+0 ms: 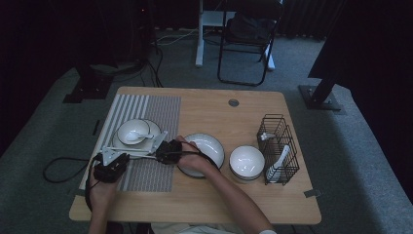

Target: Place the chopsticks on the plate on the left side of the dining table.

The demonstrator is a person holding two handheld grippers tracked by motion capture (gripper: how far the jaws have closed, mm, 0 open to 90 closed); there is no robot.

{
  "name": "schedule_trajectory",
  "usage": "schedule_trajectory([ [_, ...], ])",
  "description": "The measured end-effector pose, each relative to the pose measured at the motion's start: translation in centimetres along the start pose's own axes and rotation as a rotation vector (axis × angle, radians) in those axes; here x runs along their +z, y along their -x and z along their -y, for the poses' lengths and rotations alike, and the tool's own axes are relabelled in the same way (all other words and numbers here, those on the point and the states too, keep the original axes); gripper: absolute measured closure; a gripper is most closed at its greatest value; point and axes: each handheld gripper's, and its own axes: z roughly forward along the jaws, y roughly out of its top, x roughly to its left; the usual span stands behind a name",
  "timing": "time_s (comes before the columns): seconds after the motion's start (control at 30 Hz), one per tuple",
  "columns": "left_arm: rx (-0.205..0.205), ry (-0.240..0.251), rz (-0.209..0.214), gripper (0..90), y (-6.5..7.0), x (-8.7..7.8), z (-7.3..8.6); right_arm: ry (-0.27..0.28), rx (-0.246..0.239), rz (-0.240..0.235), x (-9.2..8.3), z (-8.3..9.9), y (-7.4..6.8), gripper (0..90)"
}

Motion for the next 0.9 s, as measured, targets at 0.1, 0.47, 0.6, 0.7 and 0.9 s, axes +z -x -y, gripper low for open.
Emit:
schedule_trajectory([
  [0.1,0.012,0.000,-0.003,82.6,0.2,0.3,-0.2,-0.007,0.001,0.009,0.1,0.2,0.2,86.6],
  [0.47,0.023,-0.021,0.014,83.1,0.5,1.7,-0.9,-0.031,0.006,0.033,0.4,0.7,0.7,85.5],
  [0.6,0.022,-0.025,0.014,83.2,0.6,2.1,-1.1,-0.030,0.008,0.041,0.1,0.8,0.7,83.0],
  [0.7,0.020,-0.024,0.012,83.2,0.6,2.1,-1.1,-0.027,0.011,0.037,-0.2,0.9,0.6,79.0],
  [0.9,0.020,-0.032,0.009,83.2,0.6,2.3,-1.0,0.032,0.039,0.045,-1.8,0.9,1.2,77.6],
])
